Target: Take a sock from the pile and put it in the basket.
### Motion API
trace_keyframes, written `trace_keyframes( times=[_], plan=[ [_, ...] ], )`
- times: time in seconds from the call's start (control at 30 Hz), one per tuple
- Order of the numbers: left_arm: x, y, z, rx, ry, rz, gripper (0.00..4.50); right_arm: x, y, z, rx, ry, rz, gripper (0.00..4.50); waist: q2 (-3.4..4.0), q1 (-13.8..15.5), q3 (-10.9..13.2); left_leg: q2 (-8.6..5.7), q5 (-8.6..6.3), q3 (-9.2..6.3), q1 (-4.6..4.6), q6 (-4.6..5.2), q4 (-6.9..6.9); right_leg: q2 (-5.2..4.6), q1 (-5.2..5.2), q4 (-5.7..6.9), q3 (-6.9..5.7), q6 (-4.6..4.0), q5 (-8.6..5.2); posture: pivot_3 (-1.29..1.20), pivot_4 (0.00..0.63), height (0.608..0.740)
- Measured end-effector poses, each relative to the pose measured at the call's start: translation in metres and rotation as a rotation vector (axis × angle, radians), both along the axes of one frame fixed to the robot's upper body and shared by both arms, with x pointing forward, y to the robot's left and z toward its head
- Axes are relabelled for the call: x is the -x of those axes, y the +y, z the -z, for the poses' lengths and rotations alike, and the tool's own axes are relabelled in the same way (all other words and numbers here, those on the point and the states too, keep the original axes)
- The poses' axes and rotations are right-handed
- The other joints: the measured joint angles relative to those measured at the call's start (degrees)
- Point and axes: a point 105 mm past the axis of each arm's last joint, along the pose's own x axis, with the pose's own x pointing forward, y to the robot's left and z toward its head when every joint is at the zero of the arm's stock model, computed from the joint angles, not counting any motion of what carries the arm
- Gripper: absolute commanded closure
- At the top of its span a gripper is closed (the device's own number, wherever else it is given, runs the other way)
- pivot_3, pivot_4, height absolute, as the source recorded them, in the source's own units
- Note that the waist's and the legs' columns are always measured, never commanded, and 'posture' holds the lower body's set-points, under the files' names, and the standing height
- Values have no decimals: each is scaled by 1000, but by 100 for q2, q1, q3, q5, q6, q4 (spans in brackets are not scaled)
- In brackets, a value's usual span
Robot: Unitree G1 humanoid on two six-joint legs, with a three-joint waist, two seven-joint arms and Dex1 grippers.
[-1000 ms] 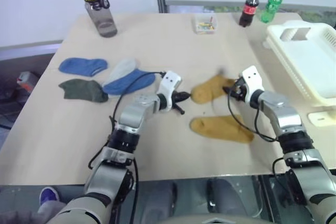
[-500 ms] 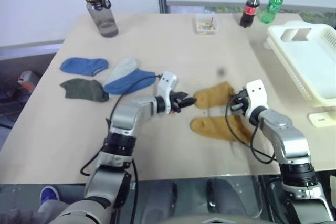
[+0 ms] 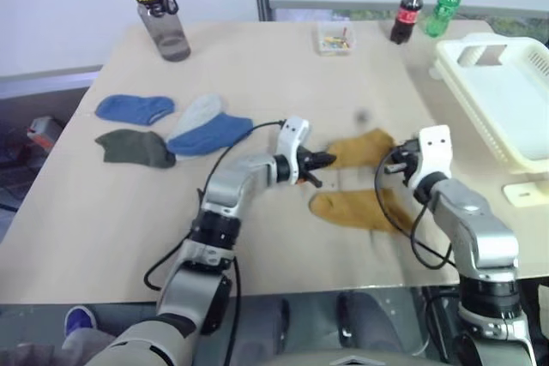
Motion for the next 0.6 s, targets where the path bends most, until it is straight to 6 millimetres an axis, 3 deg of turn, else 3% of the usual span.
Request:
trace_keyframes(
  times=[0.07,0.13,0.27,0.43,0.6],
  plan=[
    [15,19,-14,-7,-22,69,4473,31,7,-14,-38,-35,-47,4500,3,-6,0,12,-1,0,2,0,-10,9,-2,-4,1,-2,-1,0,150,740],
    [23,28,-20,-9,-22,90,4473,48,14,-18,-58,-39,-72,4500,4,3,0,14,-1,-1,3,1,-9,8,-1,-3,1,-2,-1,0,150,740],
    [41,43,-17,-54,-3,131,4473,84,24,-4,-76,38,-86,4500,3,14,0,21,-1,0,6,2,-3,6,6,-7,2,0,-2,0,150,740],
    [64,33,7,-111,38,206,4473,105,24,20,-85,126,-32,4500,2,12,0,23,-1,3,15,2,2,7,16,-12,4,0,-3,0,150,740],
    [67,28,11,-140,12,232,4473,111,22,24,-81,118,-6,4500,2,1,-1,23,-2,6,16,2,1,13,13,-12,8,-1,-4,0,150,740]
  ],
)
